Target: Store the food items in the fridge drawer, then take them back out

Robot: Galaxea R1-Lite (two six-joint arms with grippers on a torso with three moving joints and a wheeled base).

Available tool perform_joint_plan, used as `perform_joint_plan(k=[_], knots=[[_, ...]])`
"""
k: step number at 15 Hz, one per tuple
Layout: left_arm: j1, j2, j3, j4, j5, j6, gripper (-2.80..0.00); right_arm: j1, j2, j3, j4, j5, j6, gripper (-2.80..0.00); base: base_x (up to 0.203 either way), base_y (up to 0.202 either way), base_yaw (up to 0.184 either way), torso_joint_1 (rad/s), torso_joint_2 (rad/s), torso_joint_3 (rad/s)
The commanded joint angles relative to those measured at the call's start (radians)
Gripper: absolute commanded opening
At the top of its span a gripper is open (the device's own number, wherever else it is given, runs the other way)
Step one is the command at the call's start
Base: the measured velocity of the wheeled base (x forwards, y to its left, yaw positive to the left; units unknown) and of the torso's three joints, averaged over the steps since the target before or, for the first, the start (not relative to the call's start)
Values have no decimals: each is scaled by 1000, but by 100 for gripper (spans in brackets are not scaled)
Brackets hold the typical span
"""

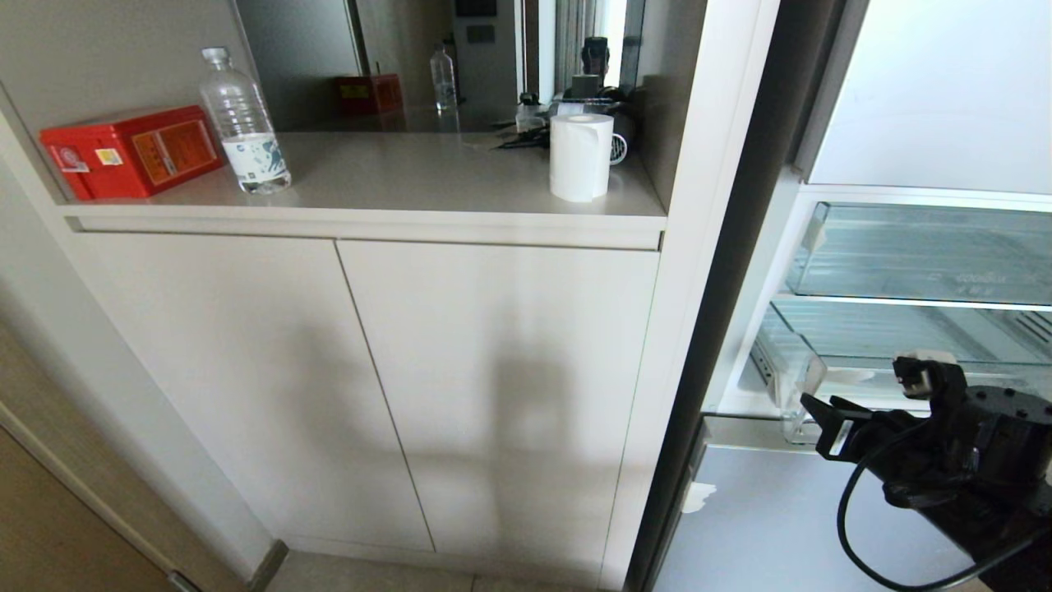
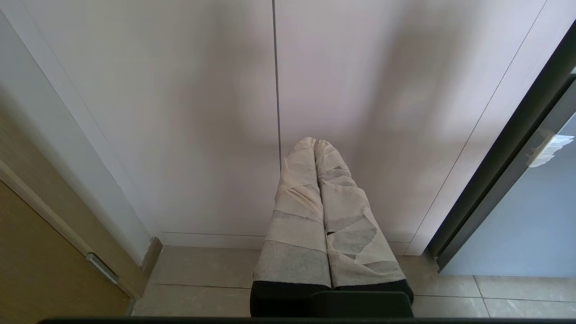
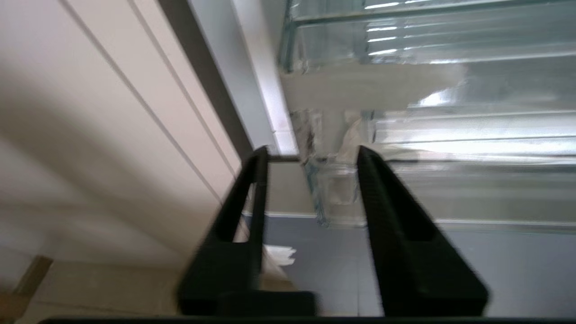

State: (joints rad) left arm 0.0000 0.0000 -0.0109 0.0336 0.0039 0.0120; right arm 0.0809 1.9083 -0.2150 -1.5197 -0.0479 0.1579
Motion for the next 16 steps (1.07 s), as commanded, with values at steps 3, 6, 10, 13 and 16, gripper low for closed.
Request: perform_joint_plan(k=[3, 6, 10, 13, 16], knots=[[0, 2, 0, 0, 1, 0, -280, -1, -151, 107, -10, -6, 0, 0, 0, 0, 0, 0, 0, 0], [0, 2, 0, 0, 1, 0, -280, -12, -303, 107, 19, -71, -27, 0, 0, 0, 0, 0, 0, 0], [0, 2, 0, 0, 1, 0, -280, -127, -430, -136, 407, -88, -63, 0, 0, 0, 0, 0, 0, 0], [0, 2, 0, 0, 1, 0, -280, -209, -428, -395, 764, -67, -70, 0, 0, 0, 0, 0, 0, 0], [0, 2, 0, 0, 1, 0, -280, -259, -299, -608, 944, -45, -78, 0, 0, 0, 0, 0, 0, 0]])
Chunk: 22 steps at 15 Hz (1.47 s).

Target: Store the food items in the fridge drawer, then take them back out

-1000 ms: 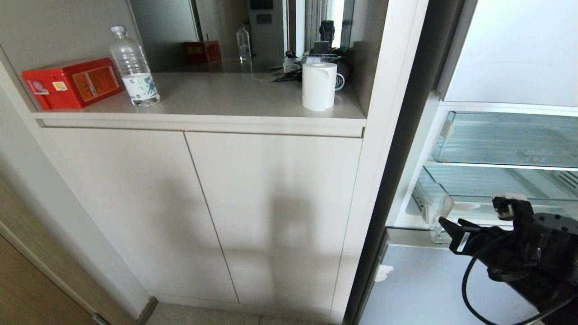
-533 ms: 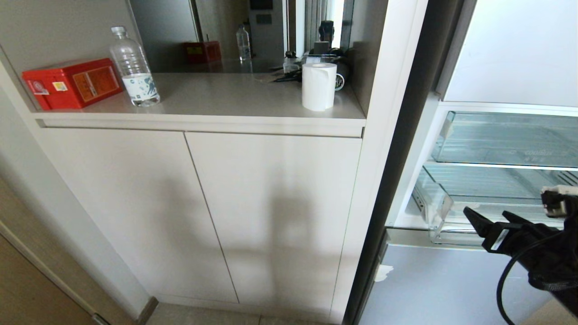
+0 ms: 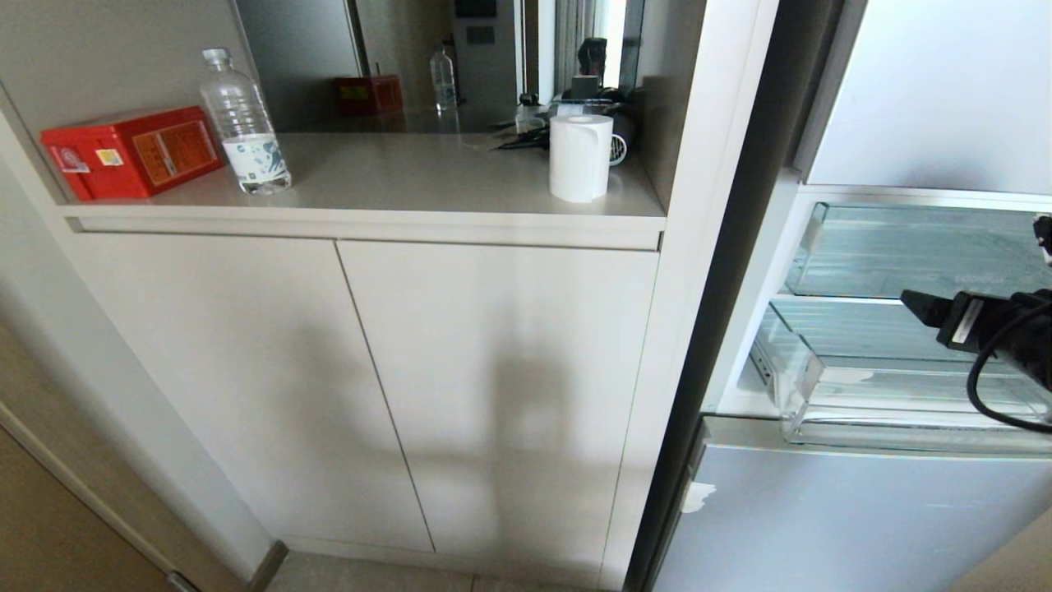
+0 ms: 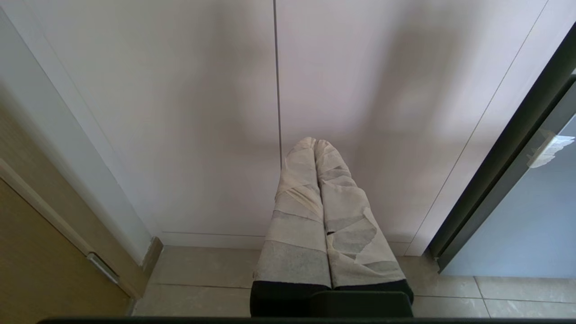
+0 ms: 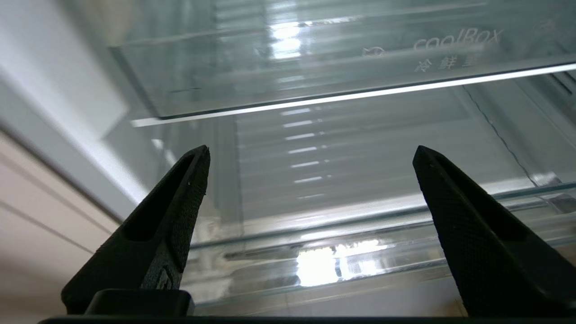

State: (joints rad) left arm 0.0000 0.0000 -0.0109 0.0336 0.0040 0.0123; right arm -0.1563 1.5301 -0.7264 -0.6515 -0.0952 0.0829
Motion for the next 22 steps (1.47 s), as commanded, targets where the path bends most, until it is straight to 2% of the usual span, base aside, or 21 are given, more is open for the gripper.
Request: perform_joint_plan(k=[1, 6, 12, 17, 22], knots=[[0, 2, 0, 0, 1, 0, -280, -32, 132, -143, 107, 5, -10, 0, 0, 0, 0, 0, 0, 0], [0, 1, 0, 0, 1, 0, -280, -46, 321, -314, 232, 9, -22, 0, 0, 0, 0, 0, 0, 0], [0, 2, 0, 0, 1, 0, -280, -72, 314, -449, 604, 10, -56, 0, 0, 0, 0, 0, 0, 0], [0, 1, 0, 0, 1, 0, -280, -109, 243, -465, 789, 11, -74, 0, 0, 0, 0, 0, 0, 0], [0, 2, 0, 0, 1, 0, -280, -181, 144, -446, 1005, 59, -170, 0, 0, 0, 0, 0, 0, 0]])
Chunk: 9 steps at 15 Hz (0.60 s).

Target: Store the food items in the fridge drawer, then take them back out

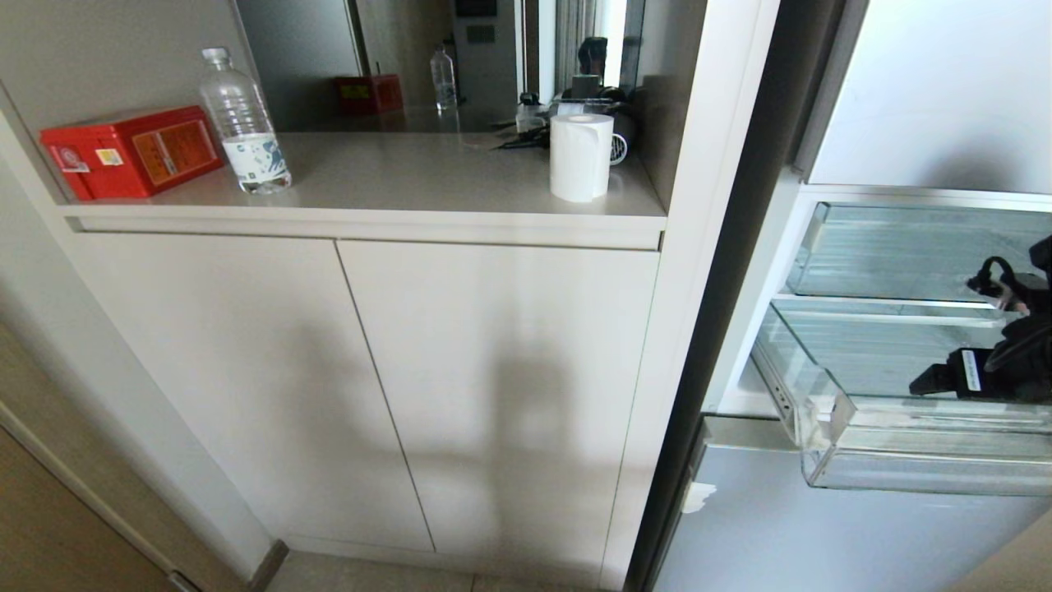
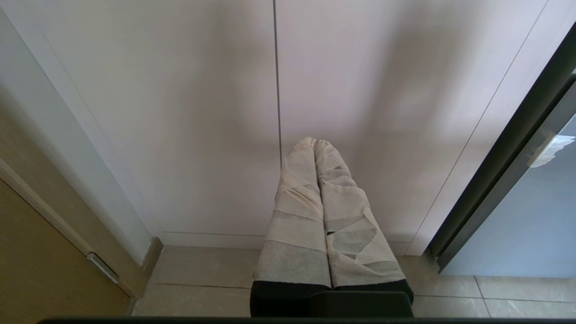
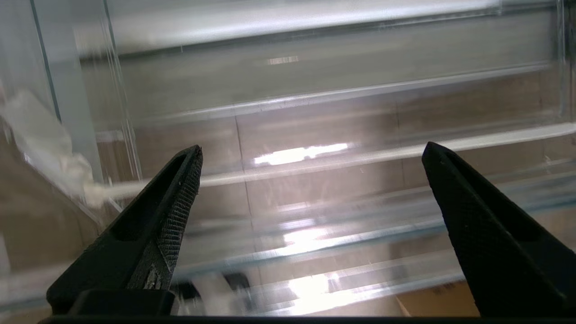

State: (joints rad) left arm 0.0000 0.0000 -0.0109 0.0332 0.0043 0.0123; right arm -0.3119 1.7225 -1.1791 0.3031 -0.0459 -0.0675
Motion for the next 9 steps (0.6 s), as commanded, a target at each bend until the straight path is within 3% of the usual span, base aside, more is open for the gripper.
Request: perform_joint_plan(k=[1, 9], knots=[[0, 2, 0, 1, 0, 0, -280, -37, -63, 14, 71, 25, -31, 0, 0, 0, 0, 0, 0, 0], [0, 2, 0, 1, 0, 0, -280, -70, -242, 210, 70, 113, -32, 0, 0, 0, 0, 0, 0, 0]])
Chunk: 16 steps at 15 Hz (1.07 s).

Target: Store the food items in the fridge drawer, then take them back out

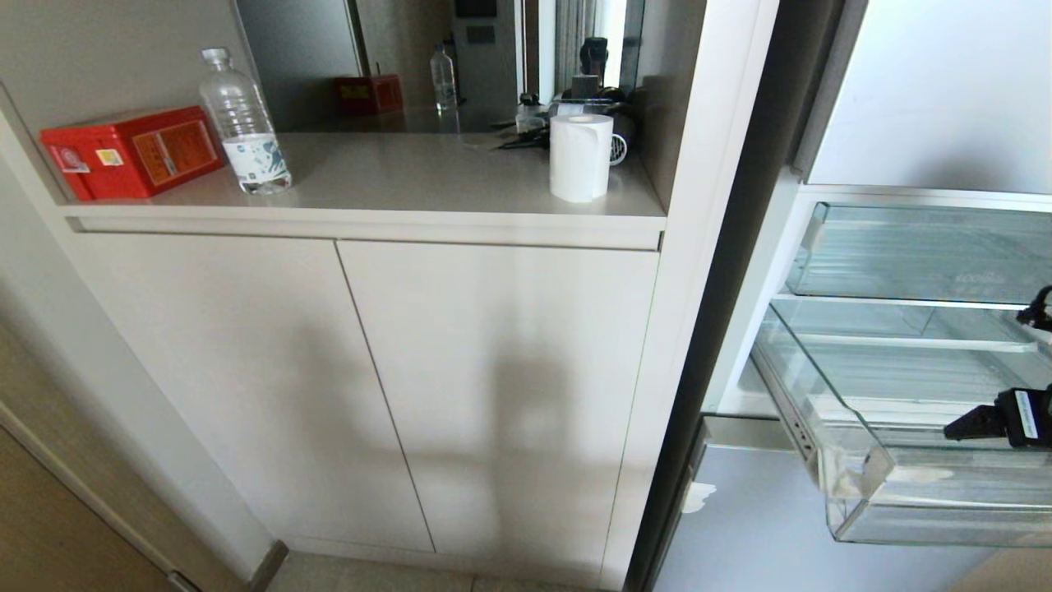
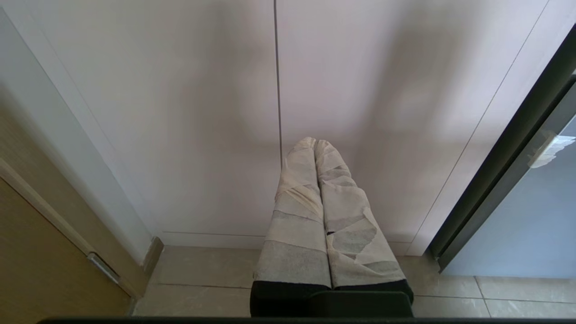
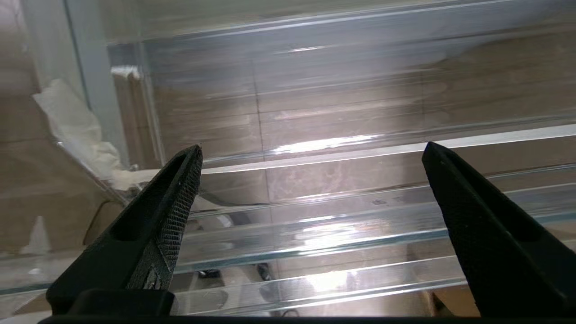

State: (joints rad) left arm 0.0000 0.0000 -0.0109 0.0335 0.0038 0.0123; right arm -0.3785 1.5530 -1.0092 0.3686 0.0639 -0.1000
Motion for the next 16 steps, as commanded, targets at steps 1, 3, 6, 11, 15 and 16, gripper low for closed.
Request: perform_joint_plan(k=[1, 3, 6, 11, 15, 16], knots=[[0, 2, 0, 0, 1, 0, -280, -3, -103, 60, 4, 6, 0, 0, 0, 0, 0, 0, 0, 0], [0, 2, 0, 0, 1, 0, -280, -3, -164, 105, 3, 8, -1, 0, 0, 0, 0, 0, 0, 0], [0, 2, 0, 0, 1, 0, -280, -2, -165, 110, -12, 8, -3, 0, 0, 0, 0, 0, 0, 0], [0, 1, 0, 0, 1, 0, -280, 0, -202, 143, -203, 107, 44, 0, 0, 0, 0, 0, 0, 0], [0, 2, 0, 0, 1, 0, -280, 0, -391, 251, -274, 124, 64, 0, 0, 0, 0, 0, 0, 0], [0, 2, 0, 0, 1, 0, -280, 0, -447, 280, -285, 126, 64, 0, 0, 0, 0, 0, 0, 0]])
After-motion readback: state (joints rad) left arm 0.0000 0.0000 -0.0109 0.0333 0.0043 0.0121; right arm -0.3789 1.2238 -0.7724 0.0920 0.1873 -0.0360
